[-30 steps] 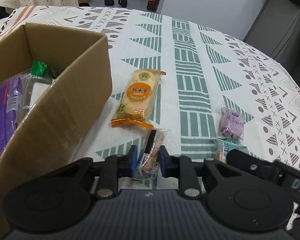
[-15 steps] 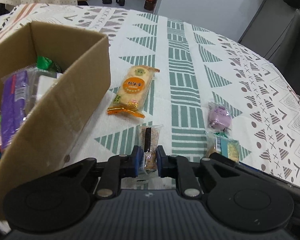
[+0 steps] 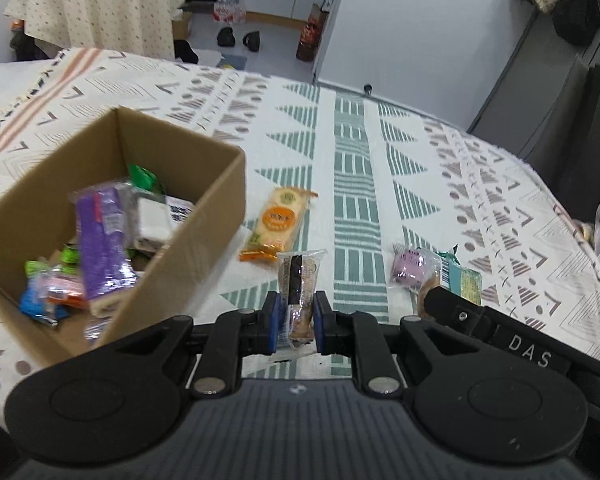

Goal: Organize snacks
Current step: 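Grasp the small brown wrapped snack with left gripper while right gripper grasps green-wrapped cake, then carry both snacks over the box and open both grippers to drop them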

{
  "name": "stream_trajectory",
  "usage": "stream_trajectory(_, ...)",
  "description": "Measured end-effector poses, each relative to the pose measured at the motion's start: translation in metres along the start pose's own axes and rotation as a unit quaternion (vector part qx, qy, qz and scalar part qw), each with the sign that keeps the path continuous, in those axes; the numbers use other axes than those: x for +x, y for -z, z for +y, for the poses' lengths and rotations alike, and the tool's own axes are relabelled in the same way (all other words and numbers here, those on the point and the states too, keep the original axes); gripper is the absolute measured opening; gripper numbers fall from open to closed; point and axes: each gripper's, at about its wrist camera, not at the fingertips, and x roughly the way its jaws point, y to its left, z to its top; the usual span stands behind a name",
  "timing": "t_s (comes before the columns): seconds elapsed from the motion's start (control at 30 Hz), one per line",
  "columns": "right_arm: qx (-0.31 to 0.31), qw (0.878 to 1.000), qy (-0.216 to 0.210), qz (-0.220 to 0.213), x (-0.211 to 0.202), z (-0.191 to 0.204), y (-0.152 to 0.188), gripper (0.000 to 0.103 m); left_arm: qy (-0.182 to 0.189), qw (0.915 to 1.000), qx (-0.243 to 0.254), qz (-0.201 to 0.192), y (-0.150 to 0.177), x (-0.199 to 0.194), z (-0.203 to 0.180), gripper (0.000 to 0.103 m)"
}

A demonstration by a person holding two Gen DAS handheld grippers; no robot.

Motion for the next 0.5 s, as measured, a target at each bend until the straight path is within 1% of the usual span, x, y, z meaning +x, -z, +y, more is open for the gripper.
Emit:
stream_trajectory(0.4,-0.021,0.998,-0.042,-0.040,-0.031,0.025,-0.006,0.045,-0.017,0.9988,-0.023,-0.040,-0.005,-0.051,0.024,0.016)
stream_trajectory(0.5,-0.024,0.998,-0.046,-0.045,-0.035,0.030,-0.006,0.045,-0.021,0.9983,-0.025,-0.048,-0.008,-0.061,0.030,0.016)
